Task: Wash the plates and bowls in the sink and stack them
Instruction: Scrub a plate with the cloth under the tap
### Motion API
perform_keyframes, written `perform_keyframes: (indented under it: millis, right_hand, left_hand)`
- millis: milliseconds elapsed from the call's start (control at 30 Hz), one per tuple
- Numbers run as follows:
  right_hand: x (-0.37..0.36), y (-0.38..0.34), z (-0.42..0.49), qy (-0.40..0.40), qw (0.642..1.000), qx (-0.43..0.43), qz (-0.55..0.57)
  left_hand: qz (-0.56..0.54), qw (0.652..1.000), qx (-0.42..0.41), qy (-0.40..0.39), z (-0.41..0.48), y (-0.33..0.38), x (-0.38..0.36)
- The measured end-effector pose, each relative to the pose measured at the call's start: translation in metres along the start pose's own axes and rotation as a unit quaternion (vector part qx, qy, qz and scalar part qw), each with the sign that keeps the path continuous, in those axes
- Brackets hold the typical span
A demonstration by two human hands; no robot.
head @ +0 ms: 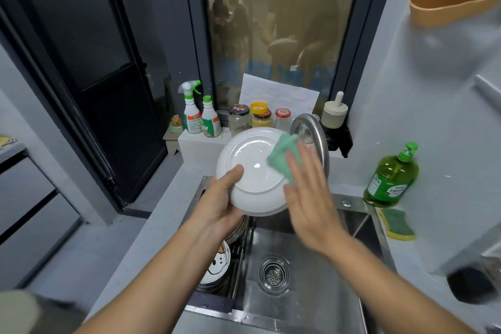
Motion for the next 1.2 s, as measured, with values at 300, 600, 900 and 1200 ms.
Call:
perform_keyframes:
  millis: [300, 600, 900, 1200]
  right_hand:
    - [-0.023, -0.016, -0.042, -0.023, 0.981, 0.148, -0.127]
    - [0.022, -0.002, 0.028, -0.055, 0.934, -0.232, 0.266]
    - [0.019, -0.001, 0.037, -0.119, 0.757, -0.391, 0.510]
    - [-0.039, 0.008, 0.041, -0.145, 0.718, -0.440, 0.520]
  left_hand:
    - [-0.047, 0.998, 0.041, 0.003, -0.005, 0.001, -0.011]
    - [0.041, 0.997, -0.047, -0.056, -0.006, -0.015, 0.006]
    - [0.146, 0.972, -0.161, -0.091, 0.000, -0.006, 0.013]
    - [0.064, 0.993, -0.095, 0.024, 0.035, 0.009, 0.051]
Point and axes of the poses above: each hand's wrist, its own z-axis towards the middle knuckle, its own x-axis out of the back of the hand, y = z × x, the point moved 2 cm from there along z, towards the middle knuckle, and after that the axes turned 12 degrees about -x, right-handed, at the moved point
